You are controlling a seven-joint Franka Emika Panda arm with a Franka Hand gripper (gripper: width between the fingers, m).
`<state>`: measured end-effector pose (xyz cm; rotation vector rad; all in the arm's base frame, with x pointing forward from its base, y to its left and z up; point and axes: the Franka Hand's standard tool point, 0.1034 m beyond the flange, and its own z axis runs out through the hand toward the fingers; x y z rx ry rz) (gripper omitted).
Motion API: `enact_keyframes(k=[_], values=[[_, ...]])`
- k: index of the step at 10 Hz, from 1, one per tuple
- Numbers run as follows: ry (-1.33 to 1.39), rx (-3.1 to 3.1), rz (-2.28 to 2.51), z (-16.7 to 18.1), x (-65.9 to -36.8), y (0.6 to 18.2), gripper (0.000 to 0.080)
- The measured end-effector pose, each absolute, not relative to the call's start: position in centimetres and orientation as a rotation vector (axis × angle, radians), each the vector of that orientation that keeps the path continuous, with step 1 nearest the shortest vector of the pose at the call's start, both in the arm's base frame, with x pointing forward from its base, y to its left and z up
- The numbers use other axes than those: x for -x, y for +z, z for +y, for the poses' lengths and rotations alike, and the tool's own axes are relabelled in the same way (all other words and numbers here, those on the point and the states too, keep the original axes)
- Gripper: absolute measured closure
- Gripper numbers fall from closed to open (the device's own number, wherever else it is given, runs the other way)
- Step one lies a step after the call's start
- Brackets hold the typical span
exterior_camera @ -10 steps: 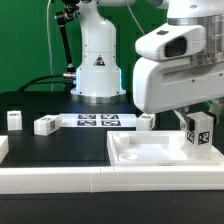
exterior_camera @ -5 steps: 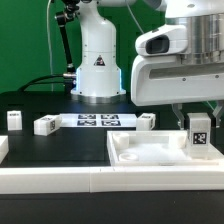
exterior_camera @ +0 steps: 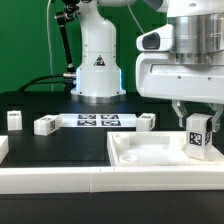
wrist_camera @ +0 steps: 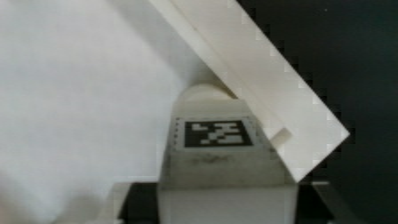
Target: Assemble square table
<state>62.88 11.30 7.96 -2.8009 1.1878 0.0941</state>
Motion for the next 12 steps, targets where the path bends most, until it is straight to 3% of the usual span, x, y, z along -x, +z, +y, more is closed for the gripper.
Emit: enact_keyframes(k=[9, 10, 11, 12], values=[[0.155, 2.432, 1.811, 11.74, -62.87, 7.92, 0.0508], [0.156, 2.432, 1.808, 11.85, -62.85, 7.91, 0.0441], [0.152, 2.475, 1.745, 11.88, -62.85, 7.9, 0.0273], [0.147, 2.528, 1.663, 11.9, -62.84, 7.9, 0.0273]])
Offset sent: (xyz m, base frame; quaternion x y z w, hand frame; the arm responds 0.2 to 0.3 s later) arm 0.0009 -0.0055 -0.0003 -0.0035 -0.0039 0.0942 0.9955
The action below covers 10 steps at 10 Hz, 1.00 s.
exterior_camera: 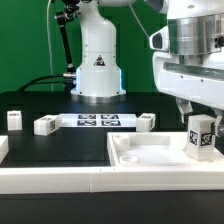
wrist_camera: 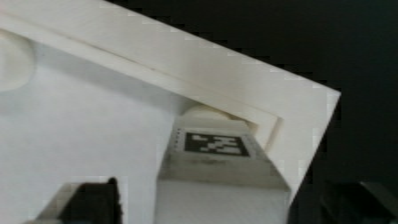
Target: Assemble square table
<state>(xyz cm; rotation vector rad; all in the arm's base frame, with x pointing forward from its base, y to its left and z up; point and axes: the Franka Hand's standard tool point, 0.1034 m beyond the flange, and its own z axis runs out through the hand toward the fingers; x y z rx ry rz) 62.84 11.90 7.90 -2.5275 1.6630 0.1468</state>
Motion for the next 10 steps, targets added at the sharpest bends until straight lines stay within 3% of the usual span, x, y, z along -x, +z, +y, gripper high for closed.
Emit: enact_keyframes(k=[1, 3, 10], values=[[0.146, 2.544, 1.636, 12.04, -62.81, 7.9, 0.0179], [0.131, 2.671, 1.398, 12.19, -62.81, 7.87, 0.0155], [0.069, 2.956, 0.595, 12.6, -62.75, 7.83, 0.015]])
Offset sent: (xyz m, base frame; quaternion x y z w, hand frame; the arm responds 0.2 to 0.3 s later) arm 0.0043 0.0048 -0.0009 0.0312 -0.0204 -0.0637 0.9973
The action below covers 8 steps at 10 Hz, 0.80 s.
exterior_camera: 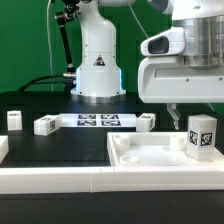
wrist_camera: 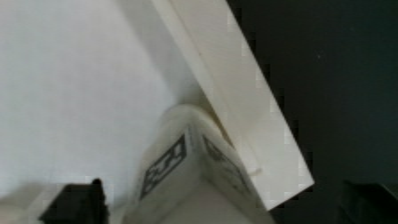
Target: Assemble square table
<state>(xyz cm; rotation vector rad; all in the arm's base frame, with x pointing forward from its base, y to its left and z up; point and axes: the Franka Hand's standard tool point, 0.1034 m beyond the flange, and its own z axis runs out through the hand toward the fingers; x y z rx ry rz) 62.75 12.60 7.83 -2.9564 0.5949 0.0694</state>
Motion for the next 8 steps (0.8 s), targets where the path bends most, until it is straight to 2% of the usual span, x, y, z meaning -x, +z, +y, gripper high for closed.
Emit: enact_keyframes(k=[8], values=[[0.0, 3.0, -0.394, 11.5, -63.0, 7.9, 0.015]])
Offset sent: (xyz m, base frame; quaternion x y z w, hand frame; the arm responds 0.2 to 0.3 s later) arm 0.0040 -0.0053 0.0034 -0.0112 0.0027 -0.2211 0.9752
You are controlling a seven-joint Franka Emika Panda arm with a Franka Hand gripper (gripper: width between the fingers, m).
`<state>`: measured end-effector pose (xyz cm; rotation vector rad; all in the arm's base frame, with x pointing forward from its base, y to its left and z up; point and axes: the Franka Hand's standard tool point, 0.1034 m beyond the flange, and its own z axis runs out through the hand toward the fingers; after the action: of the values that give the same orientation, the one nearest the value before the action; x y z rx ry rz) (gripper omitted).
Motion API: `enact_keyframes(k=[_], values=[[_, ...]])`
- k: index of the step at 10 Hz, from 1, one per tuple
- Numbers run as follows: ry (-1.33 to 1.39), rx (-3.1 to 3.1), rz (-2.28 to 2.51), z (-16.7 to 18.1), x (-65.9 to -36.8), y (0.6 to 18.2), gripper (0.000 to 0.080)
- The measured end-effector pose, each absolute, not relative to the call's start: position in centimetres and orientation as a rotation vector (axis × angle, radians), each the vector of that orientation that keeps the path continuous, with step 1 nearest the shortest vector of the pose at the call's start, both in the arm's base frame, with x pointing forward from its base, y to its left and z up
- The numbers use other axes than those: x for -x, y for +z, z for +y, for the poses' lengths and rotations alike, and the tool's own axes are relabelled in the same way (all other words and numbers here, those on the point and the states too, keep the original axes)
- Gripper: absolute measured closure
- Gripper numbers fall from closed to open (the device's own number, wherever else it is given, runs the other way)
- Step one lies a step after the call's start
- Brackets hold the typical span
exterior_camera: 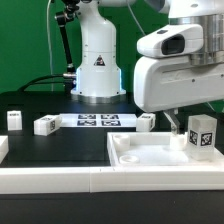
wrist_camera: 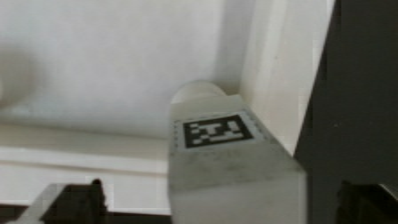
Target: Assemble square table
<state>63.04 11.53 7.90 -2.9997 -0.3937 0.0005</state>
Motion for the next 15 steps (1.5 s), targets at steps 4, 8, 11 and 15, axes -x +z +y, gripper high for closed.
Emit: enact_keyframes(k=[4, 8, 11, 15], values=[[-0.002, 3.0, -0.437, 11.5, -63.05, 7.88, 0.0341], [0.0, 3.005, -0.397, 11.5, -63.05, 7.88, 0.0511], [0.014, 3.029, -0.075, 11.46, -63.08, 7.88, 0.0511], [0.043, 2.938, 0.72, 11.37, -62.96, 7.85, 0.0509]])
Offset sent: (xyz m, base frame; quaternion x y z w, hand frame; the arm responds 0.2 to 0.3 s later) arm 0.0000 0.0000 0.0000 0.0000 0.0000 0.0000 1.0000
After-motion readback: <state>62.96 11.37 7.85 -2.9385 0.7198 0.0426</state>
